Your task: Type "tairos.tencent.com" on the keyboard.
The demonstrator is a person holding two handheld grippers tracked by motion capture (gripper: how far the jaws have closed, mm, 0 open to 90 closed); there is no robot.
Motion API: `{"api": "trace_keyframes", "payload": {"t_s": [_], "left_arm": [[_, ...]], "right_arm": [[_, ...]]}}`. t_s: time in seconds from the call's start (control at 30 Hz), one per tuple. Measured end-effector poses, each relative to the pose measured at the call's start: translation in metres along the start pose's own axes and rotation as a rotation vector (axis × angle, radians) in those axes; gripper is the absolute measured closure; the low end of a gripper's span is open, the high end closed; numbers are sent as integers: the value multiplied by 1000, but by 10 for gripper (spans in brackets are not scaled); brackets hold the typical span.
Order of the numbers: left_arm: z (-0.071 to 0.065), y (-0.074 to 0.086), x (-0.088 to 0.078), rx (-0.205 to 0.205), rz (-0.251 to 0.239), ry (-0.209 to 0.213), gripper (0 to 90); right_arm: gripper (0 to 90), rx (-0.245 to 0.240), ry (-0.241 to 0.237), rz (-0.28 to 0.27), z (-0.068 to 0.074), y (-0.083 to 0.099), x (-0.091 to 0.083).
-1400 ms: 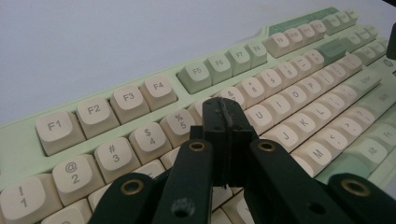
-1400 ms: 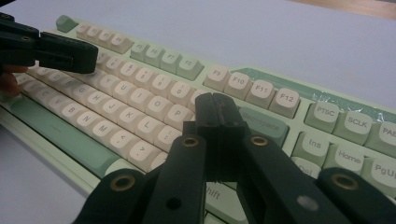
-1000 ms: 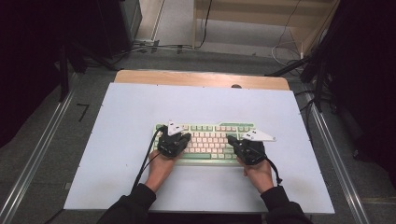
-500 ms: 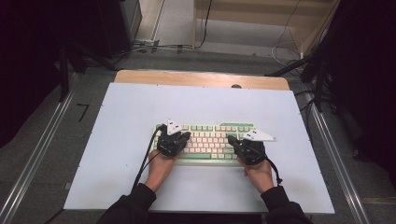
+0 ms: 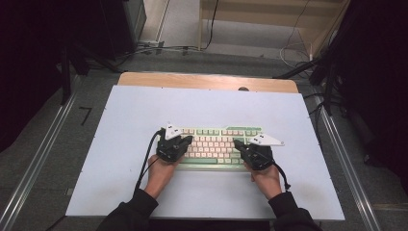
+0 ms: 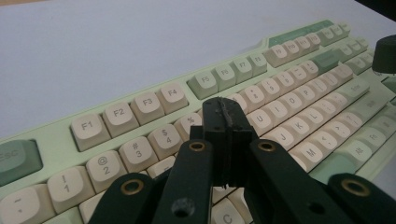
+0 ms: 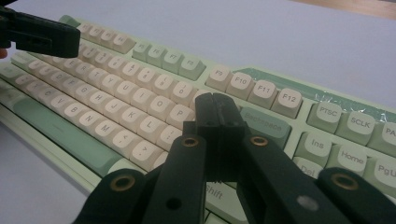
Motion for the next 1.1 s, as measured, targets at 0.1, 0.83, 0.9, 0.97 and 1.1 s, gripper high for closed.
{"api": "trace_keyframes", "payload": {"t_s": [0.1,0.83,0.9,0.97,1.1], "left_arm": [[2,0,-4,-4,0,1,900],[23,8,-23,-30,4,-19,900],[27,10,-26,-39,7,-22,900],[30,12,-28,-44,11,-29,900],[35,15,-32,-46,17,-38,900]], "right_arm": [[875,-3,-2,-1,1,0,0],[875,-11,-9,-6,5,-4,3],[875,-11,-11,-5,6,-4,3],[875,-13,-13,-6,6,-5,4],[875,-13,-14,-8,6,-6,4]]}}
Point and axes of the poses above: each handheld gripper's, and its own axes: x roughly forward along the jaws, y roughly out of its underside, z roughly to its left, the point moved 10 cm from there along x, roughly forward along the jaws, and after that the axes turned 7 degrees about -x, right-handed, at the moved point
